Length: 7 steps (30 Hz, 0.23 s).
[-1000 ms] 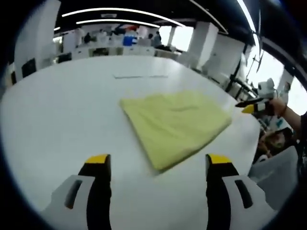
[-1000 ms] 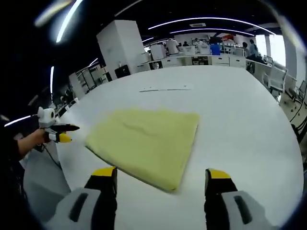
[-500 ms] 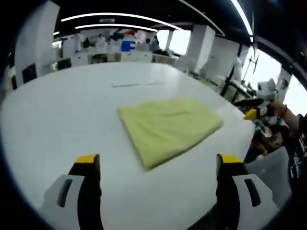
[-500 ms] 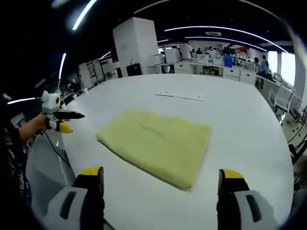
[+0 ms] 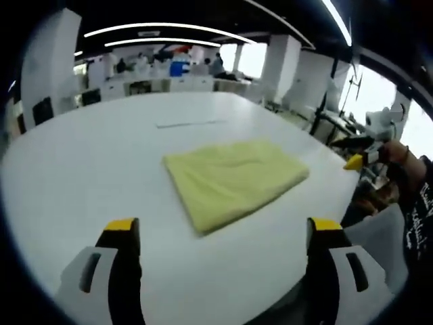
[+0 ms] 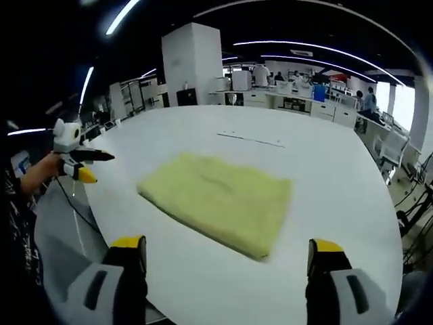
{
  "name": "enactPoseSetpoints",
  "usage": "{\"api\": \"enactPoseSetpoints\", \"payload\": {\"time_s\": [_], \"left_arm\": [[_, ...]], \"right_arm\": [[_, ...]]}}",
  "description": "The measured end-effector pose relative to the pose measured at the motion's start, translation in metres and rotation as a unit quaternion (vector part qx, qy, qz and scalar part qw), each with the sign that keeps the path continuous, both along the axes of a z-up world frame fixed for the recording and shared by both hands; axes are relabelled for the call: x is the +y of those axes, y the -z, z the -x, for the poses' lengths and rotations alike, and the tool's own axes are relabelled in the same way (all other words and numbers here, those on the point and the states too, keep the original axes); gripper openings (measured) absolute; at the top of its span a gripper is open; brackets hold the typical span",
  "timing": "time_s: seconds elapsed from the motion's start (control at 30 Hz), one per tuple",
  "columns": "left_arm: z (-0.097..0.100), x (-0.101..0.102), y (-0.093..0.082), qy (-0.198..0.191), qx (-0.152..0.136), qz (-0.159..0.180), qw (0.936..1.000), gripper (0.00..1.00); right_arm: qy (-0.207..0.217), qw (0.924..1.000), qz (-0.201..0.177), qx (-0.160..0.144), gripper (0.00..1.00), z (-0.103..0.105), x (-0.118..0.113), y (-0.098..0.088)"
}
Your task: Fold the garment on the visible template until the final outline fits inside the template.
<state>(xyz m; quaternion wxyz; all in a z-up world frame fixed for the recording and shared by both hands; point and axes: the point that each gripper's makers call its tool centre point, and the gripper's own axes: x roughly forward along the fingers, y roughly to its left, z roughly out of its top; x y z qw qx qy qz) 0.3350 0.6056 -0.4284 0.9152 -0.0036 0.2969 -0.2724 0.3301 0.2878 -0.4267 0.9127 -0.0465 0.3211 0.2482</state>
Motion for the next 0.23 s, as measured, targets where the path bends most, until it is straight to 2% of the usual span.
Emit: {"api": "enactPoseSetpoints", "payload": {"time_s": [0.23], "left_arm": [[0.0068, -0.0053, 0.0020, 0.000, 0.004, 0.002, 1.0000, 0.99]], "right_arm": [[-0.002, 1.0000, 0.008, -0.003, 0.99, 0.0021, -0.0001, 0.0014]]}}
